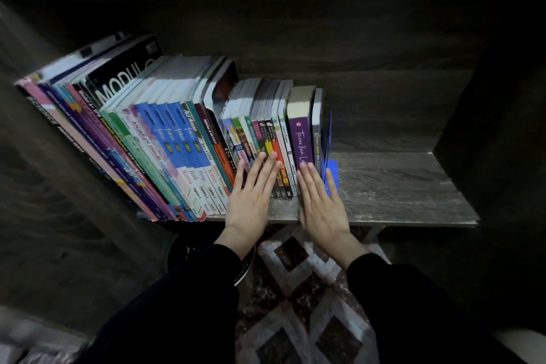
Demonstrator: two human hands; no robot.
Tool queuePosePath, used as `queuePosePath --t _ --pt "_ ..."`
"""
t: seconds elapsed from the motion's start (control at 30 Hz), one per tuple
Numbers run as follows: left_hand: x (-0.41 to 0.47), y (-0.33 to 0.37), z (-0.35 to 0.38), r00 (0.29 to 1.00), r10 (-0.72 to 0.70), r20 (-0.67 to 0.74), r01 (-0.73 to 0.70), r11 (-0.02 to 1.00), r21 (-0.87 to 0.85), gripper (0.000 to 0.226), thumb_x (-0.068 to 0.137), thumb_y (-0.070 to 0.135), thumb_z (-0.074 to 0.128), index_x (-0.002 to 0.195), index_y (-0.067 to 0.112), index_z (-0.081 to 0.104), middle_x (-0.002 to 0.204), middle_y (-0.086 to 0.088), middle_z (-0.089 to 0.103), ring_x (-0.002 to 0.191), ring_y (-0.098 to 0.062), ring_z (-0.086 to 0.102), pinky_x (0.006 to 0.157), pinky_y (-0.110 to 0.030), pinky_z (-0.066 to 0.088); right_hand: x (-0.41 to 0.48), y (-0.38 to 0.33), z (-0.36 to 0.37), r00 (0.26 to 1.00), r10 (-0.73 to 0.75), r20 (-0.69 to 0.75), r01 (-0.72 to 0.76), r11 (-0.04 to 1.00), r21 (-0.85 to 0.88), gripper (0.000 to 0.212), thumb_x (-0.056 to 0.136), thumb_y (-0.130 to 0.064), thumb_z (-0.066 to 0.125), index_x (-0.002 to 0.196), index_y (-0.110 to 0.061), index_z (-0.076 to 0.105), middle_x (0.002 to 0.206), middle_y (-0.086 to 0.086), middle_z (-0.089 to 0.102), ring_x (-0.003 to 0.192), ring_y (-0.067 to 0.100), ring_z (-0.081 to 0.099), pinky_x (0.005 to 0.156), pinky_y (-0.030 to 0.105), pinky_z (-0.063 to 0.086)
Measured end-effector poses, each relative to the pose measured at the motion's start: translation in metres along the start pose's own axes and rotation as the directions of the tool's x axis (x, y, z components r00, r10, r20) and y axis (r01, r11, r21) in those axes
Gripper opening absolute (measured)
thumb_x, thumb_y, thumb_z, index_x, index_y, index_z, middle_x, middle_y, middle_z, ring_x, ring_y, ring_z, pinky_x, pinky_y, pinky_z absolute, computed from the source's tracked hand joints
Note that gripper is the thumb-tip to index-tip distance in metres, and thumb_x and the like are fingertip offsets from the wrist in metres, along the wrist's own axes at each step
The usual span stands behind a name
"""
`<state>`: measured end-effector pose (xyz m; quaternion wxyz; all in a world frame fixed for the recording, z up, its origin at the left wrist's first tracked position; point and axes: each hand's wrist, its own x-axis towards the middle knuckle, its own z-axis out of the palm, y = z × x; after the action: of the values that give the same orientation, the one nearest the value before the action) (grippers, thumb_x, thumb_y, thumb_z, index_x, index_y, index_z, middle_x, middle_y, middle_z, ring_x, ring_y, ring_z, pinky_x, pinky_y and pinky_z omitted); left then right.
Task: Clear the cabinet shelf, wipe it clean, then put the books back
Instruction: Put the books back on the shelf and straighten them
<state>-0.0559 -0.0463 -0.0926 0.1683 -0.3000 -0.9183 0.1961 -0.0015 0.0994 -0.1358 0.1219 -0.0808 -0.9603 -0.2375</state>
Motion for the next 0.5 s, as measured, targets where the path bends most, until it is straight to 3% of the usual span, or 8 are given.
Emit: queuePosePath --t 0.17,0.23,0.27,0.33,0.37,0.43,0.5 --pt "-0.001 0.002 -0.005 1.000 0.002 0.029 -0.002 1.000 -0.011 0.090 0.098 0.035 0.038 0.140 0.007 -0.036 0.137 -0.013 -0.052 0.131 -0.030 -0.042 0.104 -0.055 -0.025 0.002 0.000 -0.011 0.995 -0.059 0.081 0.061 0.998 -0.022 0.071 0.100 -0.035 0.024 0.141 0.004 -0.019 0.147 0.018 -0.030 0.137 0.030 -0.031 0.097 0.059 -0.032" --pt "-0.002 0.003 -0.007 0.999 -0.004 0.036 0.005 1.000 -0.019 0.090 0.097 0.038 0.038 0.141 0.007 -0.035 0.138 -0.013 -0.050 0.131 -0.030 -0.041 0.104 -0.056 -0.025 -0.004 0.004 -0.016 0.995 -0.093 0.033 0.091 0.995 0.049 0.073 0.095 -0.033 0.038 0.148 0.002 0.001 0.157 0.020 -0.007 0.144 0.031 -0.014 0.105 0.058 -0.023" --pt "-0.002 0.004 -0.007 0.999 -0.007 0.035 0.008 1.000 -0.029 0.090 0.097 0.038 0.037 0.141 0.006 -0.034 0.139 -0.014 -0.049 0.132 -0.030 -0.041 0.105 -0.056 -0.024 -0.007 0.007 -0.017 0.995 -0.098 -0.014 0.099 0.989 0.105 0.074 0.088 -0.032 0.047 0.148 0.000 0.020 0.157 0.021 0.014 0.147 0.033 0.006 0.112 0.055 -0.011" --pt "-0.003 0.008 -0.008 0.999 -0.023 0.022 0.024 0.998 -0.057 0.089 0.096 0.037 0.036 0.141 0.005 -0.033 0.141 -0.015 -0.047 0.132 -0.032 -0.040 0.106 -0.058 -0.023 -0.014 0.012 -0.013 0.982 -0.072 -0.175 0.112 0.967 0.231 0.059 0.075 -0.026 0.061 0.130 -0.005 0.055 0.131 0.019 0.054 0.126 0.034 0.046 0.107 0.047 0.022" --pt "-0.004 0.012 -0.009 0.999 -0.032 0.011 0.033 0.996 -0.077 0.089 0.095 0.035 0.036 0.141 0.004 -0.033 0.141 -0.017 -0.047 0.133 -0.033 -0.040 0.106 -0.059 -0.022 -0.017 0.014 -0.011 0.970 -0.026 -0.242 0.096 0.955 0.279 0.045 0.073 -0.023 0.065 0.115 -0.008 0.062 0.113 0.014 0.059 0.108 0.032 0.052 0.095 0.043 0.031" --pt "-0.006 0.021 -0.011 1.000 -0.017 -0.023 0.014 0.992 -0.127 0.089 0.093 0.031 0.038 0.142 0.005 -0.032 0.141 -0.020 -0.047 0.133 -0.035 -0.041 0.106 -0.059 -0.024 -0.022 0.015 -0.009 0.968 0.106 -0.228 -0.015 0.929 0.371 0.026 0.070 -0.024 0.069 0.093 -0.013 0.060 0.090 0.008 0.055 0.086 0.028 0.050 0.077 0.040 0.035" --pt "-0.004 0.033 -0.010 0.995 0.072 -0.071 -0.081 0.989 -0.127 0.089 0.093 0.028 0.040 0.143 0.007 -0.031 0.142 -0.019 -0.047 0.132 -0.034 -0.043 0.105 -0.058 -0.027 -0.023 0.015 -0.002 0.966 0.235 -0.109 -0.167 0.888 0.429 0.032 0.060 -0.024 0.076 0.088 -0.013 0.064 0.082 0.008 0.058 0.078 0.029 0.056 0.069 0.039 0.043"
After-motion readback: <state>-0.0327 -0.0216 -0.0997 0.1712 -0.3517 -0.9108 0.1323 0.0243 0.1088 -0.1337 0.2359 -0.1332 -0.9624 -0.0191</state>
